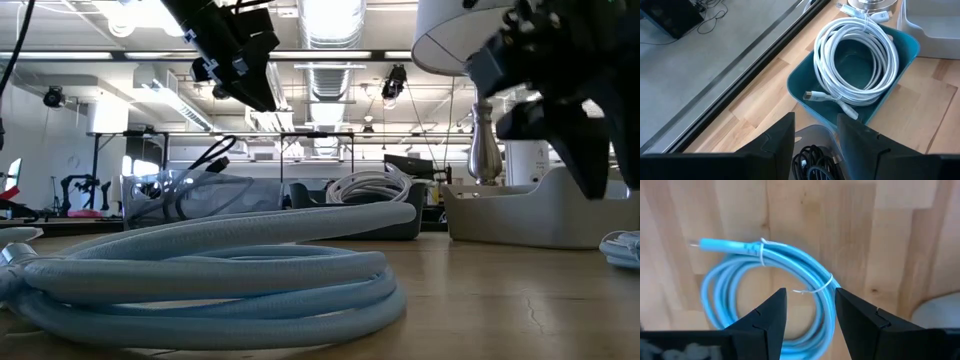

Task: Sort HDMI cables
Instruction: Put the right blue HDMI cable into the white bin

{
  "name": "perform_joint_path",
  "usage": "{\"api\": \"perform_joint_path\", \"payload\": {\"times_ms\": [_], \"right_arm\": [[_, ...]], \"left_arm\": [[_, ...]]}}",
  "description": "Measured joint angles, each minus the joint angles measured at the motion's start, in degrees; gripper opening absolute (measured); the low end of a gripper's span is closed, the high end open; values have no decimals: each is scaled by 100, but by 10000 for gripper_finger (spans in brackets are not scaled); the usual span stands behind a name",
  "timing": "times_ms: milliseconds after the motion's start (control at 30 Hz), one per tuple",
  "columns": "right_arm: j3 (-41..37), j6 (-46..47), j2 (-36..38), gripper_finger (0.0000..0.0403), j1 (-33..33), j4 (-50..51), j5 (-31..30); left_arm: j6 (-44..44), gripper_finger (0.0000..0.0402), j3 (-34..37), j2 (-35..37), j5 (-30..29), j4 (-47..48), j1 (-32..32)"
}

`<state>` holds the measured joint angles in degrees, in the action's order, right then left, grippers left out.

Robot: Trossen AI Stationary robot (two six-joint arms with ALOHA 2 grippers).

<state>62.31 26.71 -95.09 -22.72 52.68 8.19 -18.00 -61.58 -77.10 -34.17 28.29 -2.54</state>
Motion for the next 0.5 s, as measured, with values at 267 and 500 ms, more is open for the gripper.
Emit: {"api": "perform_joint_path", "payload": {"times_ms": [267,500], "right_arm": [[-732,34,0,164,-54,-617,-20],[-1134,-82,35,163,-63,-879,-131]], "left_arm": [[0,152,1,0,0,-7,0],[2,152,0,0,0,-7,-1]]}}
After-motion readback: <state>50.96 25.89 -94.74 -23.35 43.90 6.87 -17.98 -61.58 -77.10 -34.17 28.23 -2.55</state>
